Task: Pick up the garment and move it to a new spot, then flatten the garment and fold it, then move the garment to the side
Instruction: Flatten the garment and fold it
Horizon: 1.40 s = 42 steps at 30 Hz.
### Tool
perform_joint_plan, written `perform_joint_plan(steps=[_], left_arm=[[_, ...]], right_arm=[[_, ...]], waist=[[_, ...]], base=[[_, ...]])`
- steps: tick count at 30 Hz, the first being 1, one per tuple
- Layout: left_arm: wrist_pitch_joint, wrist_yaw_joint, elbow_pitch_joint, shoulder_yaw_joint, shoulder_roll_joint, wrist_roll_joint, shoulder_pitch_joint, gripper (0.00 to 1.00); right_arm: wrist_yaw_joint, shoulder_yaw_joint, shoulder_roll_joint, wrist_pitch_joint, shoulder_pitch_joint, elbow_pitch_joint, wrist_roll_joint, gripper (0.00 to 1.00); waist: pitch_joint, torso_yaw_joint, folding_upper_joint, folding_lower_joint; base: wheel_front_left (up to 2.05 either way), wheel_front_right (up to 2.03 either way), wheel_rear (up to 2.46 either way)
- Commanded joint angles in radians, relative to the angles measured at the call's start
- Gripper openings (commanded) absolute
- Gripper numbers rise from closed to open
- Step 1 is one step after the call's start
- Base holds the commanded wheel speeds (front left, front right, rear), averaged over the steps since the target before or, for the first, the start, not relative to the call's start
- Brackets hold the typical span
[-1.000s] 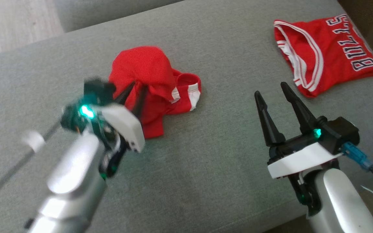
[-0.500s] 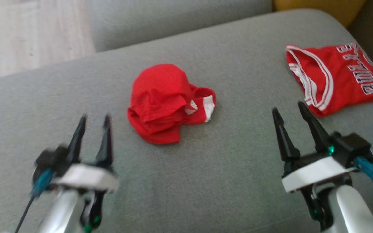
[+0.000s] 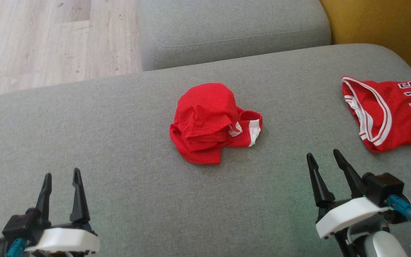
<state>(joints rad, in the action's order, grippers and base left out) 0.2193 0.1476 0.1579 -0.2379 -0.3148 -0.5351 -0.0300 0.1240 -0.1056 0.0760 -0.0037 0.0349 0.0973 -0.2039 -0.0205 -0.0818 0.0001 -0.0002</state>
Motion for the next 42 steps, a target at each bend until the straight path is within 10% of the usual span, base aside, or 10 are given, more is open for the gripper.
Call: perform_joint_plan(steps=[1,22,39,40,41,42], left_arm=[[-0.001,0.008,-0.045,0.042,-0.029,0.009,0.04,1.0],[-0.038,0.02,-0.118,0.022,-0.038,0.005,0.052,1.0],[-0.016,-0.043,-0.106,-0.055,0.0,0.034,0.241,1.0],[-0.014,-0.045,-0.1,-0.058,0.002,0.034,0.246,1.0],[-0.012,-0.046,-0.094,-0.06,0.004,0.035,0.249,1.0],[-0.01,-0.048,-0.088,-0.062,0.006,0.034,0.252,1.0]], right_arm=[[0.007,-0.018,-0.001,-0.004,-0.029,-0.031,-0.003,1.0],[0.007,-0.081,-0.004,0.089,-0.208,0.026,-0.029,1.0],[0.007,-0.039,-0.004,0.225,-0.661,0.643,0.001,1.0],[0.007,-0.047,-0.006,0.228,-0.67,0.669,-0.009,0.87],[0.007,-0.054,-0.007,0.227,-0.678,0.687,-0.02,0.0],[0.007,-0.061,-0.008,0.219,-0.684,0.698,-0.032,0.0]], waist=[[-0.001,0.003,-0.0001,0.0002],[0.063,0.049,-0.0001,0.0002],[0.288,0.216,-0.0001,0.0002],[0.289,0.218,-0.0001,0.0002],[0.288,0.219,-0.0001,0.0002],[0.286,0.218,-0.0001,0.0002]], base=[[0.0,0.0,0.0],[0.0,0.0,0.0],[0.0,0.0,0.0],[0.0,0.0,0.0],[0.0,0.0,0.0],[0.0,0.0,0.0]])
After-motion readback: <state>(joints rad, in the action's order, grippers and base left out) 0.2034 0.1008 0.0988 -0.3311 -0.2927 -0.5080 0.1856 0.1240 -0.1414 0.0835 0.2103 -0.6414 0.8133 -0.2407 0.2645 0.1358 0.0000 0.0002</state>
